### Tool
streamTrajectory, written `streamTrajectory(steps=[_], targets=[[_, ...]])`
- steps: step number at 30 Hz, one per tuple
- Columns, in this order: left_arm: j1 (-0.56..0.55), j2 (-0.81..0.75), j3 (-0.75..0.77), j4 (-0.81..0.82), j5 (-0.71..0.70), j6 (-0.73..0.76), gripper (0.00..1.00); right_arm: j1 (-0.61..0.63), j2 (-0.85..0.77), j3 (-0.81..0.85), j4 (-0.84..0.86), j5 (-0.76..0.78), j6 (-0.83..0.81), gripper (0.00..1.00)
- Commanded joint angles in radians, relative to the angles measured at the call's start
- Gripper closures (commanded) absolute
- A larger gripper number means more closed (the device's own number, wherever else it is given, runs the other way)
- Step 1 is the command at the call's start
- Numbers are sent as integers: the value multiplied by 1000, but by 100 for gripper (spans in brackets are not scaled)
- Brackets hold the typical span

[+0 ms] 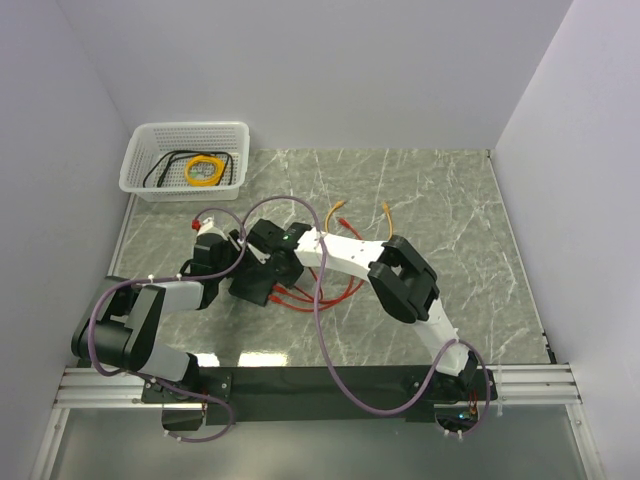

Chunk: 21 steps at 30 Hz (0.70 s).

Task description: Insert the plug into the switch port

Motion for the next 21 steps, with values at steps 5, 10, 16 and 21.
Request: streamTrajectory(steps=[5, 10, 16, 21], targets=[[-58, 33, 0, -5, 85, -2, 33, 62, 45, 84, 68, -78, -48, 100], [-62, 34, -1, -2, 85, 0, 33, 64, 42, 87, 86, -75, -48, 100], [-64, 37, -4, 1, 86, 1, 33, 71, 5, 55, 134, -124, -62, 100], [-64, 36, -3, -2, 91, 7, 33, 82, -38, 13, 206, -126, -92, 100]])
